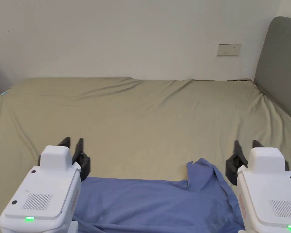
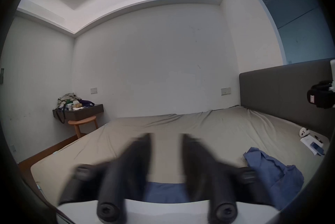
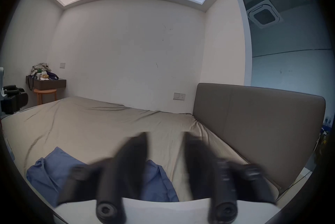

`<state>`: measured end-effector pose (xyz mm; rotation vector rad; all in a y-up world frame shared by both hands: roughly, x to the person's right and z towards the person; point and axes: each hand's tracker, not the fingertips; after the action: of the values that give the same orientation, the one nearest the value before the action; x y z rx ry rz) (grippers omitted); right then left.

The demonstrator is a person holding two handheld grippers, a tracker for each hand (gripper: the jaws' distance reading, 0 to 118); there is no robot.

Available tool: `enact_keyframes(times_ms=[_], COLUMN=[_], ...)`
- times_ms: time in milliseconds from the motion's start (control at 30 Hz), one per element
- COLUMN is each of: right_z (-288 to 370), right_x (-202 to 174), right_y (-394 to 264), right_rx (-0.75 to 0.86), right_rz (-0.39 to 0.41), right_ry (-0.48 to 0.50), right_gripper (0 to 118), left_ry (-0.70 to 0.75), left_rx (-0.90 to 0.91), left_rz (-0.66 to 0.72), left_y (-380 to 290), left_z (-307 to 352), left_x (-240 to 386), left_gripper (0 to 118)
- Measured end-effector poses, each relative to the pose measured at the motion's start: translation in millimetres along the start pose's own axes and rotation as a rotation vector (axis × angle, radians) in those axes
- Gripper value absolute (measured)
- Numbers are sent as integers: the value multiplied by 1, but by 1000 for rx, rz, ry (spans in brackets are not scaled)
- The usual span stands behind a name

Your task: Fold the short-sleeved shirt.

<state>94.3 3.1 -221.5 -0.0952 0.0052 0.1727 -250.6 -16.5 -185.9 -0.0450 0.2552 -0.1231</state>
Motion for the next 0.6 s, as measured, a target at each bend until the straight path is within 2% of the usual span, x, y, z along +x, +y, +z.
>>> enact_keyframes(times_ms=[200,433,600], right_z=[-20,-59,-97], right_x=[-2,-8,-11], right_y=[-3,-11,-26], right_rx=[-12,-51,-108], right_rz=[-29,-21,-14], right_ry=[23,36,29], right_gripper=[1,1,1], left_ry=[-32,-163,-151], left_rx=[-100,-530,-759], left_rz=[9,79,109], left_y=[-11,-51,-103], left_z=[-31,-147,-233], left_x=[-3,-35,-58], left_gripper=[0,0,0])
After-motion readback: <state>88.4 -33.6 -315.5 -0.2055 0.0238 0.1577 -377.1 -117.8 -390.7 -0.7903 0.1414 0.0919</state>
